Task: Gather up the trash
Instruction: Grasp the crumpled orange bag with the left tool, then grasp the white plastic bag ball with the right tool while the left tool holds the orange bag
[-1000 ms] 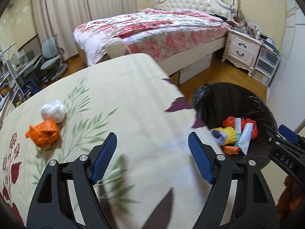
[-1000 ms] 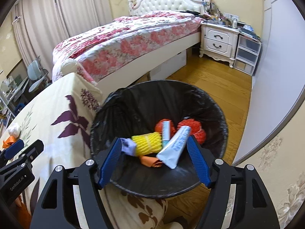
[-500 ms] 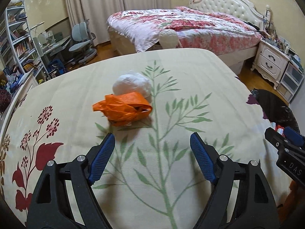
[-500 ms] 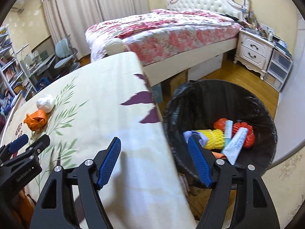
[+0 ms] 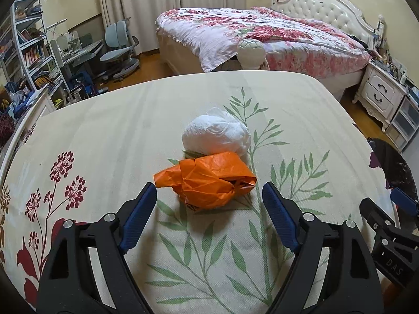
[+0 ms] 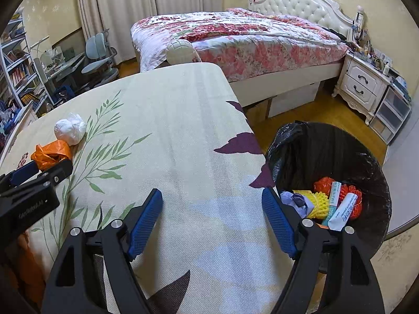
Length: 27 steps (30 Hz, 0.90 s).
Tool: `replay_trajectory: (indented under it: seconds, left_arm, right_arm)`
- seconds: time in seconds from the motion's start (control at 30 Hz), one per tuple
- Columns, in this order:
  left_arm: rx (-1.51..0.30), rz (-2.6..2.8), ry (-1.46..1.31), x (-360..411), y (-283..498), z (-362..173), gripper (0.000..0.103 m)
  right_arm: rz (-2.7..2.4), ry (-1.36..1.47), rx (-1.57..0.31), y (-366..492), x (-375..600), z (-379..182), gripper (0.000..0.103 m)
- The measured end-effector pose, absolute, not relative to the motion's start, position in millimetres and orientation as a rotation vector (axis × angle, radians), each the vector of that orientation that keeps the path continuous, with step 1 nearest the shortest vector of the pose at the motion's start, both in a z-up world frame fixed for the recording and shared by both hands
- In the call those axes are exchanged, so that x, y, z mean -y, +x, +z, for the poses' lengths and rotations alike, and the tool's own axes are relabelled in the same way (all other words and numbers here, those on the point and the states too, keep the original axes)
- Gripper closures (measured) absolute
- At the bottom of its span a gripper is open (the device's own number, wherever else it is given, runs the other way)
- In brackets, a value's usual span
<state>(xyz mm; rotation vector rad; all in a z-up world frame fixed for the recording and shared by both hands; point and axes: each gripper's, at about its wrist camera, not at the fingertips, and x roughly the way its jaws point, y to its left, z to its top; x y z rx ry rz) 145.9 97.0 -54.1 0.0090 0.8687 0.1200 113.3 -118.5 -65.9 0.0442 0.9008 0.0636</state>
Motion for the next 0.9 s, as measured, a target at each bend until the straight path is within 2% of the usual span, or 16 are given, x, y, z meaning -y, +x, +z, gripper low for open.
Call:
replay_trajectory:
  seconds: [0.2, 0.3, 0.33, 0.67, 0.9]
  left_arm:
    - [-0.893, 0.102, -0.008, -103, 157, -57, 0.023]
    - [-0.908, 0.074, -0.029, -106, 158, -60, 0.04]
    - [-0.905, 0.069, -0.037, -107, 156, -60, 0.042]
    - [-0.863, 0.077, -0.006, -121, 136, -52, 0.043]
    - [-0.874, 0.167, -0.013, -170, 127, -53, 0.043]
  right_arm:
    - [0.057, 0.041, -0.898, 113, 120, -67, 0.025]
    - [0.058, 0.044, -0.899, 113, 120, -67, 0.025]
    - [0.057, 0.042, -0.899, 113, 119, -66, 0.025]
    - [0.069, 0.028, -0.881, 111, 105, -61, 0.025]
    - [0.15, -0.02, -0.894, 115, 64, -61, 0.025]
